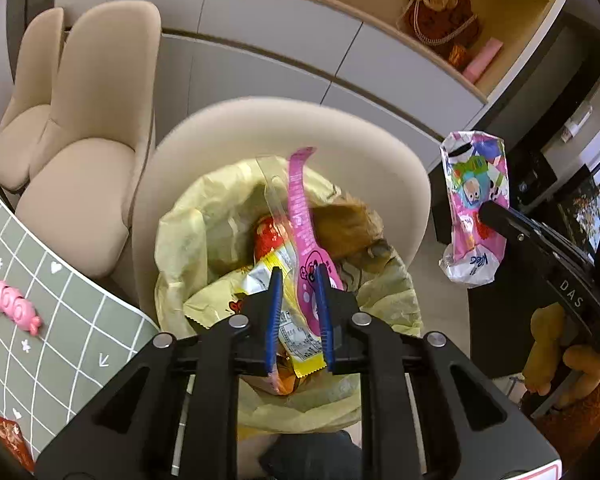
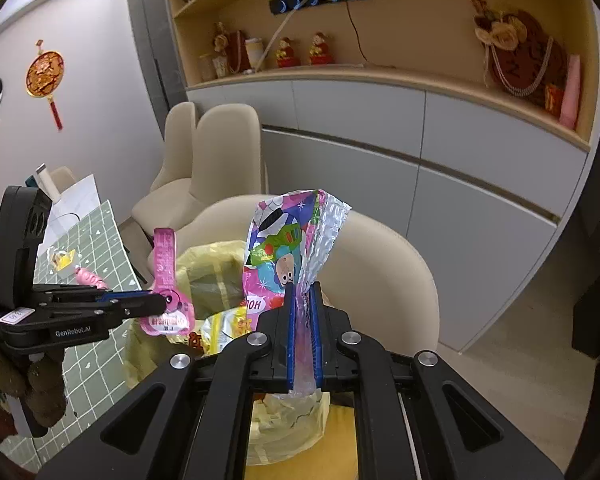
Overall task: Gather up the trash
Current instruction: 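Open left tool to drop the pink stick while right tool drops the candy pack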
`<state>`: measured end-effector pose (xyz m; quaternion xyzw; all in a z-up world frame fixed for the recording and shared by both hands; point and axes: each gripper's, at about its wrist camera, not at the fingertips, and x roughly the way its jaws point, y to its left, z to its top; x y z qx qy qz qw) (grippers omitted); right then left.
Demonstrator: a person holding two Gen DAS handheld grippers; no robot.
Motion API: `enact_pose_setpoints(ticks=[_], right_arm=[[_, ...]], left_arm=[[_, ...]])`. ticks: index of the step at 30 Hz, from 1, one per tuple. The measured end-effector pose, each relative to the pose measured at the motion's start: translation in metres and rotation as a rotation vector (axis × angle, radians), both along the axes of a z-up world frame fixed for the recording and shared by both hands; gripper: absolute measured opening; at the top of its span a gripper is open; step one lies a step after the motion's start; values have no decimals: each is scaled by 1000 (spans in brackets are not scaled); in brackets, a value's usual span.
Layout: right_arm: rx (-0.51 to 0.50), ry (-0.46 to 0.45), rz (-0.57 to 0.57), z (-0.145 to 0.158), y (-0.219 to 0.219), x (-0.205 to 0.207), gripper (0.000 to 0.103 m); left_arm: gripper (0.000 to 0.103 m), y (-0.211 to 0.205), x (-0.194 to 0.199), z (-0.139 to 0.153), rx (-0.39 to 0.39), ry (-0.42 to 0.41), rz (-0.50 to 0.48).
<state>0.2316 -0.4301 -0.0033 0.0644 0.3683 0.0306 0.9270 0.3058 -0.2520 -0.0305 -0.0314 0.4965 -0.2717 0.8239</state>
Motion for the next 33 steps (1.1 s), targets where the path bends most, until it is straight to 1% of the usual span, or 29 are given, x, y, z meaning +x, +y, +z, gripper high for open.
enact_pose_setpoints(ticks=[3, 5, 7, 11, 16, 19, 23, 26, 28, 32, 33], right_arm=[[9, 11, -5, -5, 2, 3, 8], [12, 20, 0, -9, 6, 7, 8], [9, 33, 12, -12, 12, 11, 8], [6, 52, 38, -18, 20, 18, 8], [41, 79, 83, -27, 37, 26, 8], [71, 129, 147, -41, 57, 36, 8], [122, 271, 267, -75, 92, 52, 8], [76, 346, 335, -97, 116, 55, 8], [61, 367, 346, -105, 122, 54, 8], [99, 350, 338, -102, 116, 50, 10], [91, 346, 334, -99, 116, 48, 18]], left_arm=[[15, -1, 4, -6, 10, 15, -13], [19, 0, 6, -8, 10, 21, -19], [20, 2, 8, -8, 10, 22, -15], [20, 19, 11, -4, -12, 12, 29], [20, 51, 10, 4, -31, 2, 95], [20, 66, 7, 3, -36, 14, 128], [20, 85, 0, -1, -13, 35, 163], [20, 96, -5, -3, 6, 43, 183], [20, 104, -8, -3, 8, 52, 208], [21, 116, -15, -5, 5, 61, 243], [21, 117, -18, -5, 1, 61, 245]])
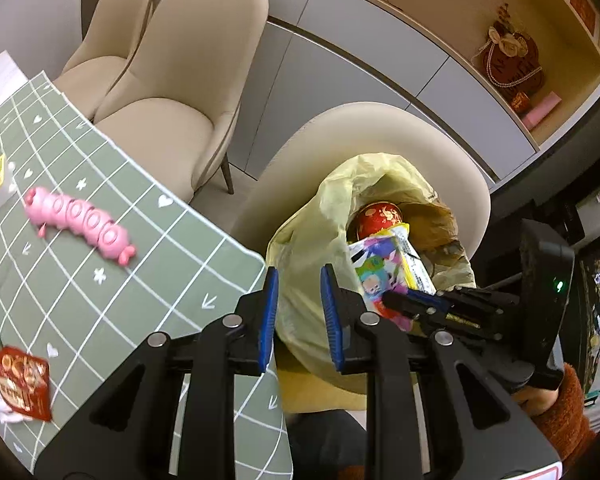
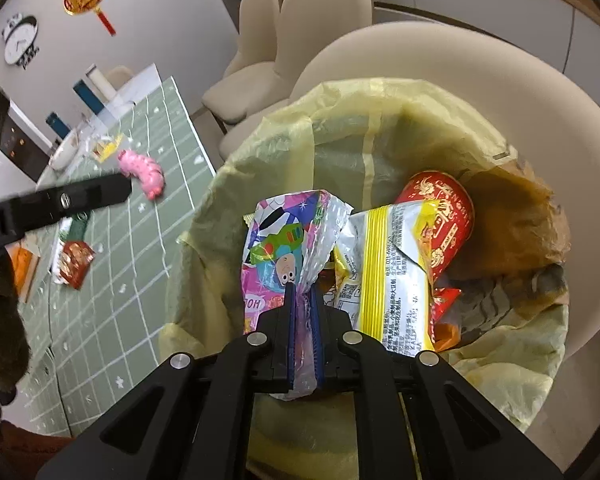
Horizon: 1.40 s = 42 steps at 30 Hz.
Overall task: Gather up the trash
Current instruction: 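Open left tool to drop the pink stick while right tool drops the candy pack, then move both open tools back over the milk carton and red chip bag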
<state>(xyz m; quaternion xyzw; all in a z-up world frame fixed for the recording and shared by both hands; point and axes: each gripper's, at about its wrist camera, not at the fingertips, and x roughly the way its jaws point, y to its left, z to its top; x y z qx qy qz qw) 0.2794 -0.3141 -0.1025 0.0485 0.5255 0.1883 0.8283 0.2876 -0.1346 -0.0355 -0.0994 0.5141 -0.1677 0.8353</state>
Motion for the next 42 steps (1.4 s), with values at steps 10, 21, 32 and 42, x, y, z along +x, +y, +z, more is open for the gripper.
enact_pose_setpoints(ticks=[10, 21, 32, 42], right_arm=[[-90, -175, -59, 48, 1, -32, 43], [29, -271, 145, 80, 114, -56, 44], [-69, -174, 404, 38, 239, -88, 45], [-178, -165, 513, 21, 296, -80, 45]], left_arm=[[21, 46, -49, 3, -42, -26, 85], [26, 187, -133, 8, 5, -43, 388], [27, 310, -204, -17, 20, 3, 647], [27, 345, -218, -50, -19, 49, 714]])
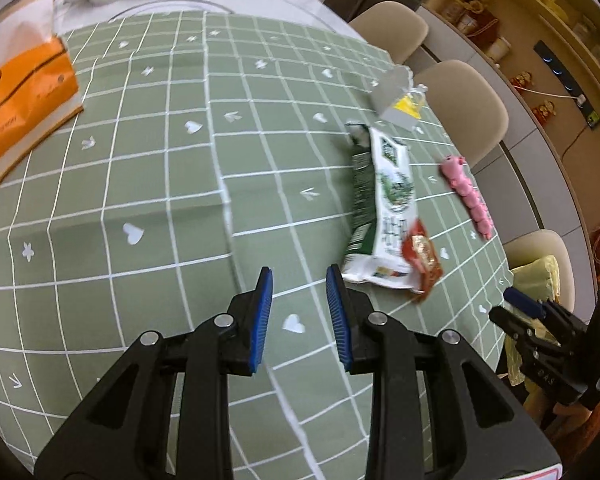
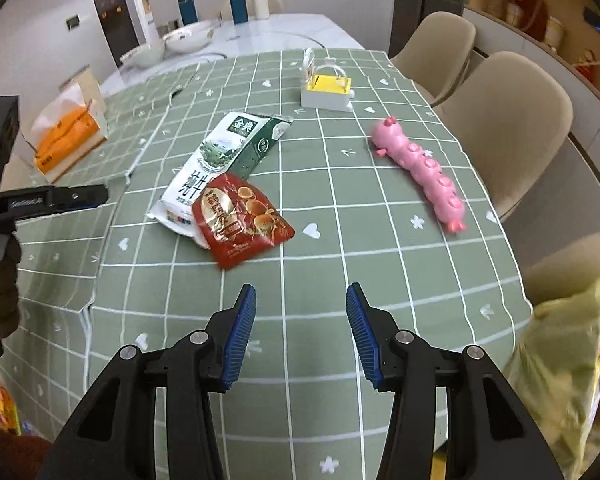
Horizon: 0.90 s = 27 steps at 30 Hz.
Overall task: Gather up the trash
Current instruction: 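Move both open tools back over the milk carton and red chip bag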
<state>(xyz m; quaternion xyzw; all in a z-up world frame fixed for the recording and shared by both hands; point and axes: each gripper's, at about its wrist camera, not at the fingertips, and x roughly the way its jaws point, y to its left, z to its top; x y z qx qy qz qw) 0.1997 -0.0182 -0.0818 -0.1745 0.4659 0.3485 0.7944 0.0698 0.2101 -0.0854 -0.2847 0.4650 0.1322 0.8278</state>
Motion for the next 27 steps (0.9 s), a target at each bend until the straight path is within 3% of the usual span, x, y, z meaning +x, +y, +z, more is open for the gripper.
enact_pose_setpoints(ticks=[13, 16, 18, 21, 23, 24, 27], right_arm=[[35, 57, 248, -14, 67, 25, 45], [-5, 56, 311, -23, 85, 30, 45], [29, 94, 320, -28, 88, 37, 45], [86, 232, 268, -36, 81, 53, 45], [85, 261, 237, -42, 73, 57, 45], [77, 255, 220, -44, 67, 56, 44], [72, 248, 166, -46, 43, 56, 21]], left_arm=[[28, 17, 7, -18, -46, 1, 5], [28, 16, 11, -18, -61, -9, -6], [28, 15, 13, -17, -65, -15, -13], [29, 13, 15, -17, -70, -25, -25], [34, 12, 15, -18, -82, -33, -30], [34, 10, 17, -18, -85, -35, -33], [34, 6, 22, -17, -82, -32, -48]])
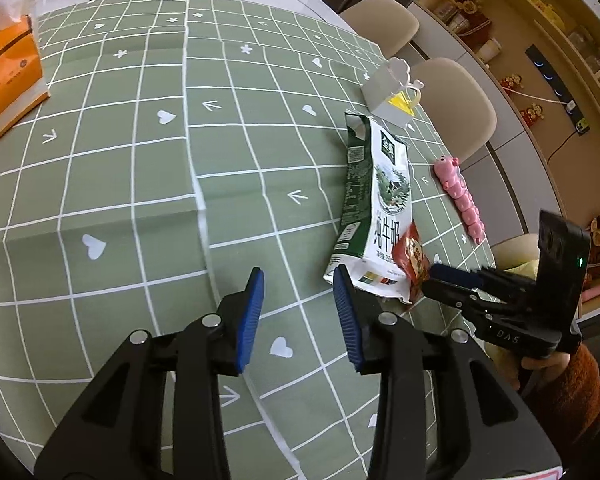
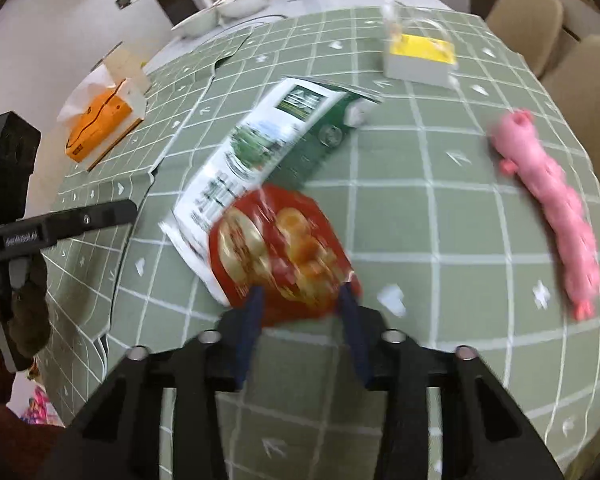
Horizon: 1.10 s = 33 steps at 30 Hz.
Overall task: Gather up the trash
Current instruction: 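Move both open tools back over the milk carton and red chip bag, then grasp the red chip bag with right tool while left tool grasps the milk carton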
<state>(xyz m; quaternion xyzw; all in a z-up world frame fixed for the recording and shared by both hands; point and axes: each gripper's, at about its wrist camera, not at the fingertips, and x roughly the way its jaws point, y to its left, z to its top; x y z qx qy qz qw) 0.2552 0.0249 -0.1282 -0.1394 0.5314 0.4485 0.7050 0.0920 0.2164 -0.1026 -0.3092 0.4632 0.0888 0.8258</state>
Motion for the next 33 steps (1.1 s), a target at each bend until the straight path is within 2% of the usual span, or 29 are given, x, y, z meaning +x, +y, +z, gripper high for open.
enact_pose_setpoints(ticks=[4, 8, 10, 11, 12, 15, 19, 23, 24, 26, 27, 28, 33], right_arm=[[-28, -30, -74, 1, -28, -3, 19], [-9, -164, -37, 15, -37, -18, 19], [6, -194, 30, 20, -28, -22, 30], [15, -191, 62, 21, -23, -22, 45], [30, -188, 95, 22, -16, -21, 48], [51, -205, 147, 25, 8, -15, 48], [46, -174, 223, 17, 42, -4, 48], [11, -9, 294, 2, 58, -1, 49], [1, -28, 295, 3, 57, -5, 48], [-12, -66, 293, 4, 50, -17, 33], [-9, -70, 275, 5, 45, -20, 20], [-10, -71, 251, 6, 38, -23, 16], [-16, -37, 118, 0, -1, -30, 13]], left_arm=[[34, -3, 6, 0, 4, 4, -15], [34, -7, 9, 1, 7, 5, -22], [34, -8, 10, 1, 8, 5, -24], [34, -8, 10, 1, 9, 6, -24], [34, -8, 10, 2, 10, 7, -24], [34, -7, 7, 3, 12, 5, -20], [34, -2, 1, 1, 8, 14, 0], [34, 6, -9, 2, 12, 16, 24], [34, 8, -11, 3, 12, 14, 27], [34, 11, -12, 3, 15, 11, 33], [34, 12, -12, 3, 16, 9, 33], [34, 13, -11, 3, 15, 8, 32], [36, 11, 7, 10, 11, -41, -19]])
